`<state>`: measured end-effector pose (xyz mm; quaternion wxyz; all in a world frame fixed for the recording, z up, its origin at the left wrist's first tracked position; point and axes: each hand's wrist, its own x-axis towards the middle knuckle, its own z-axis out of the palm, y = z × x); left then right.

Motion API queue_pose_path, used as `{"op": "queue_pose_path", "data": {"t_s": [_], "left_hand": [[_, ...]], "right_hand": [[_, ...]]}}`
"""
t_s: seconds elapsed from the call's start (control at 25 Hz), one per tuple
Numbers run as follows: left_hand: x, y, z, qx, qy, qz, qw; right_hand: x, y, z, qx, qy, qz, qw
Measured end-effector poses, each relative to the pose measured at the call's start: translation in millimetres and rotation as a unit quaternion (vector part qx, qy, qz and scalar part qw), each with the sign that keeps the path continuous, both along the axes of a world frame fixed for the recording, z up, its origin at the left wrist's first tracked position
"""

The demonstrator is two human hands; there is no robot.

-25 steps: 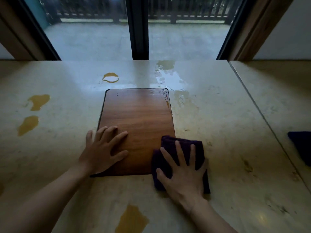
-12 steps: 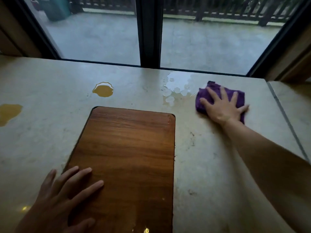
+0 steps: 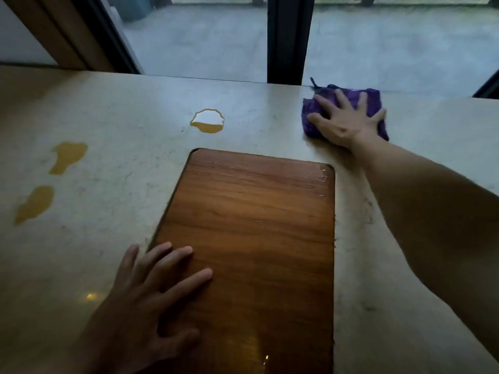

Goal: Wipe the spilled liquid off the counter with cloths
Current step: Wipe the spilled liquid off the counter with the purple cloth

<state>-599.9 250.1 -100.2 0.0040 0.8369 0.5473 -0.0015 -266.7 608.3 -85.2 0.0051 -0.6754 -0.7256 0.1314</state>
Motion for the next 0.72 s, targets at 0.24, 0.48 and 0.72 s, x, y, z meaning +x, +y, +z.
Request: {"op": "queue_pose_path", "data": {"t_s": [0.24,0.48,0.72], "left_hand": [[-1,1,4,-0.031,-0.036,0.017,0.999],[-13,-41,29,-0.084,-0.095,0.051,0.991],[-67,-130,45,-0.087,-0.105,0.072,0.988]], "right_hand": [[-54,-189,-6,0.011,-0.036,0.133,0.99],[-45,-483,-1,-0.019,-0.052,0.059,0.997],[-89,-682,-8,-0.001,-0.044,-0.118,0.992]]}}
